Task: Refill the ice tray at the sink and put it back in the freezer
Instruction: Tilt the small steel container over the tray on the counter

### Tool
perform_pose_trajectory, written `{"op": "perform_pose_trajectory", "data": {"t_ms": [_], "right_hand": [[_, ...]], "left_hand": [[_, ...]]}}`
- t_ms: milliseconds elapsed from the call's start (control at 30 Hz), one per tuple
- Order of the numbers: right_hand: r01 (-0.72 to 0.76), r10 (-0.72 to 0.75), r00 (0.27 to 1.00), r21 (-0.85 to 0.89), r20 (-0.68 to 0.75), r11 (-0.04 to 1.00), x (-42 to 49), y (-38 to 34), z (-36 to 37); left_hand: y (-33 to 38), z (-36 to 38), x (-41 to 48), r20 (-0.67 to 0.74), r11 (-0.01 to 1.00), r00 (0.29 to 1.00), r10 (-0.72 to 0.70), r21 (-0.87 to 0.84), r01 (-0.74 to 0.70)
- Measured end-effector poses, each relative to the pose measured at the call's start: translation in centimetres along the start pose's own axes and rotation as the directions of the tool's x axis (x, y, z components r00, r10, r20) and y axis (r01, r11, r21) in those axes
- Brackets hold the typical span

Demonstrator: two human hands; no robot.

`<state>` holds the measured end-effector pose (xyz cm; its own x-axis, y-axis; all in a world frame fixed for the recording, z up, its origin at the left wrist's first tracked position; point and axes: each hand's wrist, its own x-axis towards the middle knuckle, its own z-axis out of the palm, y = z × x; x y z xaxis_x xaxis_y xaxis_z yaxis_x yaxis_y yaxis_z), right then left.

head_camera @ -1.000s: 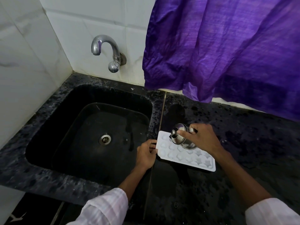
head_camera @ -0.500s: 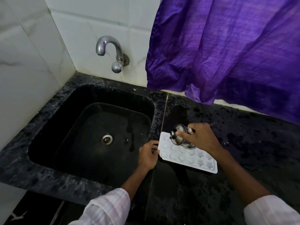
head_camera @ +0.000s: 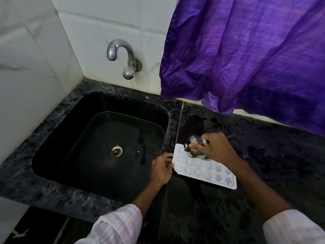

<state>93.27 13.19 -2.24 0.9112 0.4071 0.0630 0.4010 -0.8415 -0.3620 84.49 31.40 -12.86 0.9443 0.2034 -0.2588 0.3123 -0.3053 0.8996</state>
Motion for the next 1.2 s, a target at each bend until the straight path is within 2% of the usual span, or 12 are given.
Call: {"op": "perform_pose_trajectory", "data": {"t_ms": [567, 833, 933, 1067, 1200], "right_hand": [[0.035, -0.034, 0.998, -0.024, 0.051, 0.999, 0.2, -0.1, 0.5], [-0.008, 0.008, 1.000, 0.019, -0.021, 1.000, 0.1, 0.1, 0.1], [-0.037, 0.042, 0.998, 0.105, -0.055, 0.994, -0.4, 0.5, -0.1], [-0.130, 0.164, 0.981, 0.284, -0.101, 0.950, -1.1, 1.3, -0.3], [-0.191, 0.238, 0.966, 0.350, -0.098, 0.917, -1.7, 2.0, -0.2]], "left_hand": [[0.0, -0.1, 0.0, 0.009, 1.000, 1.000, 0.007, 0.014, -0.008], [0.0, -0.2, 0.0, 0.007, 0.999, 1.000, 0.030, 0.016, -0.030], [0.0, -0.2, 0.0, 0.006, 0.999, 1.000, 0.030, 0.017, -0.030], [0.1, -0.3, 0.0, 0.007, 1.000, 1.000, 0.028, 0.014, -0.028], [0.1, -0.2, -0.1, 0.009, 0.999, 1.000, 0.025, 0.021, -0.025]]}}
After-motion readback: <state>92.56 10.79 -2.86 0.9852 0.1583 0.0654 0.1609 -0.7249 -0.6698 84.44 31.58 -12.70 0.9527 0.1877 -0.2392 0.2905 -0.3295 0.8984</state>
